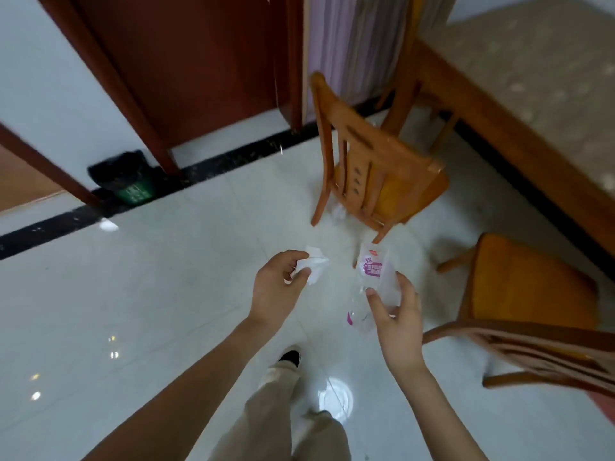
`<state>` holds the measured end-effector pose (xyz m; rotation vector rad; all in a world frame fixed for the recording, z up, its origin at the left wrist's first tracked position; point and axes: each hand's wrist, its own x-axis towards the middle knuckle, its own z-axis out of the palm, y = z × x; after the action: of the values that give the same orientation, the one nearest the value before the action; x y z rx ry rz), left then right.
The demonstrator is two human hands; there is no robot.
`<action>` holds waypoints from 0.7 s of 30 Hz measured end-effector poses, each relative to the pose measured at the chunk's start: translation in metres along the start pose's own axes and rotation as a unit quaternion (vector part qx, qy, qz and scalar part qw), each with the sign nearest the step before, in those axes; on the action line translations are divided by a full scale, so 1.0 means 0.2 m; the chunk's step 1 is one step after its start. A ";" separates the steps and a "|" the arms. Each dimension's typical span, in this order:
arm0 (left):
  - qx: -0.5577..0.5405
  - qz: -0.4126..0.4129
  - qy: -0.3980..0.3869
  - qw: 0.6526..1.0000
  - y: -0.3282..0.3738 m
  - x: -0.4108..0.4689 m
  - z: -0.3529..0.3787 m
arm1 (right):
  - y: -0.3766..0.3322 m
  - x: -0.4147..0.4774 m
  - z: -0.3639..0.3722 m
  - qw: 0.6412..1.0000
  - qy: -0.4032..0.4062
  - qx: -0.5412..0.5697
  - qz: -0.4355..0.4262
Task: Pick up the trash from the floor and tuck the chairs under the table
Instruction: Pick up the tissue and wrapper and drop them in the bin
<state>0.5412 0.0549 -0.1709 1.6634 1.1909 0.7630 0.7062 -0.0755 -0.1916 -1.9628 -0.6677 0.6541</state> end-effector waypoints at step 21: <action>0.087 -0.008 0.275 0.957 -0.03 -0.94 -1.08 | -0.61 -0.64 0.54 0.950 -0.224 -0.033 -0.214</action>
<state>0.2878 -0.0509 -0.0883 1.6269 1.6934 1.1889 0.5200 -0.0475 -0.1069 -1.6517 -1.3650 0.8146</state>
